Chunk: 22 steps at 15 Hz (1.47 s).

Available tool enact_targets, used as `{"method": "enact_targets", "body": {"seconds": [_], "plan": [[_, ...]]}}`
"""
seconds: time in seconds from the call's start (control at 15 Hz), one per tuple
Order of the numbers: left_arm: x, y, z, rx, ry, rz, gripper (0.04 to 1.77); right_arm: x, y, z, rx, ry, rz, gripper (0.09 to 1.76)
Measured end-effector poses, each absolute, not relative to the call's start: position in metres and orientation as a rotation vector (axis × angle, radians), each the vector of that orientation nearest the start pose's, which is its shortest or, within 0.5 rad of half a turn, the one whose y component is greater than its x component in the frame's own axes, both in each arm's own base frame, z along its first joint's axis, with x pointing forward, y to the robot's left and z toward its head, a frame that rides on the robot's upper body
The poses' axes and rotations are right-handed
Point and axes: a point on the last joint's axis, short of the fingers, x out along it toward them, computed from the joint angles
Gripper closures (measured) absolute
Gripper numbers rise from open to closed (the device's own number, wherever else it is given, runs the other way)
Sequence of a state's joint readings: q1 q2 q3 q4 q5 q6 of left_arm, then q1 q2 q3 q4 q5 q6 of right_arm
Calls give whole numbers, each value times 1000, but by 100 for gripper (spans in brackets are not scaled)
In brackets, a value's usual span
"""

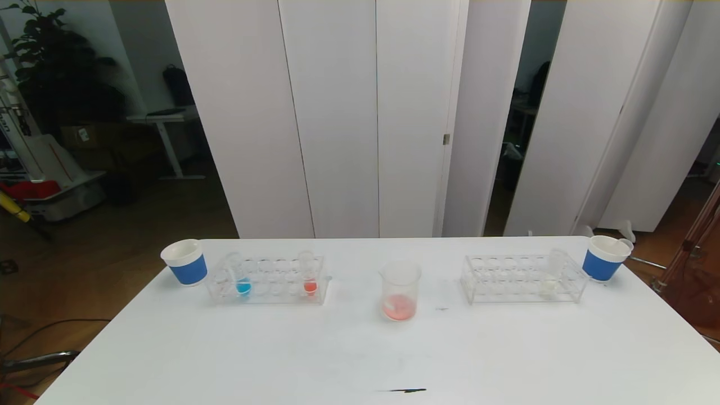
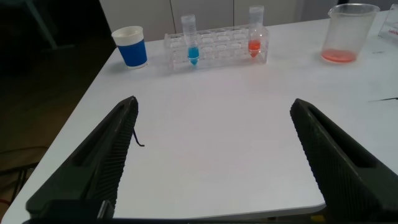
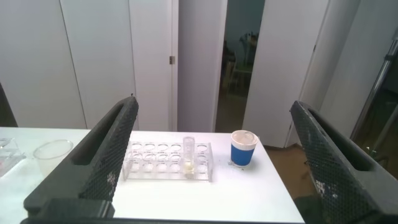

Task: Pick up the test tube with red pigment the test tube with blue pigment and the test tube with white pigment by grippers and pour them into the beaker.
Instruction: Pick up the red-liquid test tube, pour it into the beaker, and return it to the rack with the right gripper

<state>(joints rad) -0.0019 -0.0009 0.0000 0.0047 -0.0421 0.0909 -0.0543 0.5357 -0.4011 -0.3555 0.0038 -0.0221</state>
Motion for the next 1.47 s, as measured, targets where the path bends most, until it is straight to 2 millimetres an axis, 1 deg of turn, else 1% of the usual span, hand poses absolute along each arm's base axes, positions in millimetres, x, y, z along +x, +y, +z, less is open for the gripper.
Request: {"method": "enact_targets", "body": {"seconds": [0.07, 0.2, 0.4, 0.67, 0.8, 1.13, 1.27, 1.47], "plan": [[-23, -1, 75, 91, 2, -44, 6, 11, 0, 216, -27, -218, -48, 10], [-23, -1, 75, 91, 2, -44, 6, -5, 0, 191, -23, -207, -38, 10], [-23, -1, 75, 90, 2, -44, 6, -18, 0, 155, -12, -157, -36, 10], [-23, -1, 75, 91, 2, -45, 6, -32, 0, 125, 14, -94, -21, 10], [-23, -1, 75, 91, 1, -44, 6, -33, 0, 112, 20, -77, -26, 10], [-23, -1, 75, 91, 1, -44, 6, -26, 0, 84, 18, -10, -22, 10], [-23, -1, 75, 91, 2, -44, 6, -24, 0, 78, 14, -2, -21, 10], [-23, -1, 75, 91, 2, -44, 6, -23, 0, 77, 12, -7, -18, 10]]}}
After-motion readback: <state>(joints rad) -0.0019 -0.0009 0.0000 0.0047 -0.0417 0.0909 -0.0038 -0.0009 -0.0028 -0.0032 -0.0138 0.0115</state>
